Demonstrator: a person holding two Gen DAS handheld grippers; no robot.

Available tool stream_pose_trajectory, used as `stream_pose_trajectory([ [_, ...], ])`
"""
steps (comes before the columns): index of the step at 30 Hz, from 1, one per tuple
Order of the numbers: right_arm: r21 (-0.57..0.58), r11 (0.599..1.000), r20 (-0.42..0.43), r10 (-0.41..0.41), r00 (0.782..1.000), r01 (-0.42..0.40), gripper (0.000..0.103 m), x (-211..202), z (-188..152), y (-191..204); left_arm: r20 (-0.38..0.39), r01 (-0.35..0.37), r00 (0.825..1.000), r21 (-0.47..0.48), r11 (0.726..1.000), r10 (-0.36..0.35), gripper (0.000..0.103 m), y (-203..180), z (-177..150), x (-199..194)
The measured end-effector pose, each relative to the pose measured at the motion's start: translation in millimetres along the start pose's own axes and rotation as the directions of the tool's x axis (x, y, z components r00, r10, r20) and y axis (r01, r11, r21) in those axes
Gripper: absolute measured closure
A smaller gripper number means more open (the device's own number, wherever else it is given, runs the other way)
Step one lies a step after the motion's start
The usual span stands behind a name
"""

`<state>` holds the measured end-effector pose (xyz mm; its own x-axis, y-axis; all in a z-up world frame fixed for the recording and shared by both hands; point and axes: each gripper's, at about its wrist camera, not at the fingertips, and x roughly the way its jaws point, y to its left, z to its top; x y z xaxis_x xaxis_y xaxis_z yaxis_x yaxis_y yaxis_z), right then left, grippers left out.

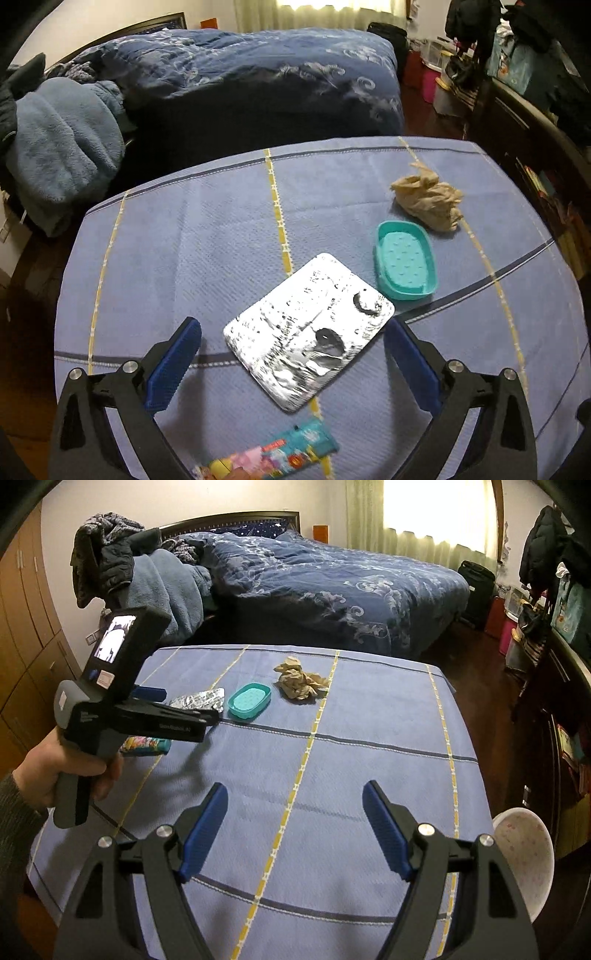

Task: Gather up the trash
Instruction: 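Return both grippers to the table and approach the foil pack and soap dish, then grasp the foil blister pack with the left gripper while the right gripper grasps the teal soap dish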

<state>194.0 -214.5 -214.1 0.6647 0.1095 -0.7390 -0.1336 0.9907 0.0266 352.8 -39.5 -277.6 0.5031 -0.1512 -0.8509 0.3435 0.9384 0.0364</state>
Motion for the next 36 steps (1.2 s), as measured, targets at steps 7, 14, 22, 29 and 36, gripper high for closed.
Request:
stream_pose_trajectory([
  [7,0.001,1.000,0.002,0.011,1.000,-0.011,0.026,13,13,2,0.020,0.032,0.999,0.001,0.999,-0.032,0.008,6,-2,2],
  [14,0.010,0.999,0.005,0.035,0.999,-0.035,0.026,32,33,5,0.075,0.035,0.997,0.004,0.999,-0.035,0.045,4,2,-2],
  [22,0.003,0.999,-0.030,0.046,0.998,-0.046,0.026,75,53,23,0.150,0.027,0.988,-0.053,0.998,-0.019,0.047,19,-8,-15],
  [29,0.029,0.996,-0.072,0.081,0.994,-0.079,0.026,120,68,44,0.192,-0.040,0.978,-0.193,0.980,0.078,0.047,71,-18,-42],
  [36,0.053,0.998,-0.111,0.051,0.992,-0.046,0.026,154,75,59,0.196,-0.071,0.974,-0.233,0.970,0.118,0.046,97,-28,-58],
])
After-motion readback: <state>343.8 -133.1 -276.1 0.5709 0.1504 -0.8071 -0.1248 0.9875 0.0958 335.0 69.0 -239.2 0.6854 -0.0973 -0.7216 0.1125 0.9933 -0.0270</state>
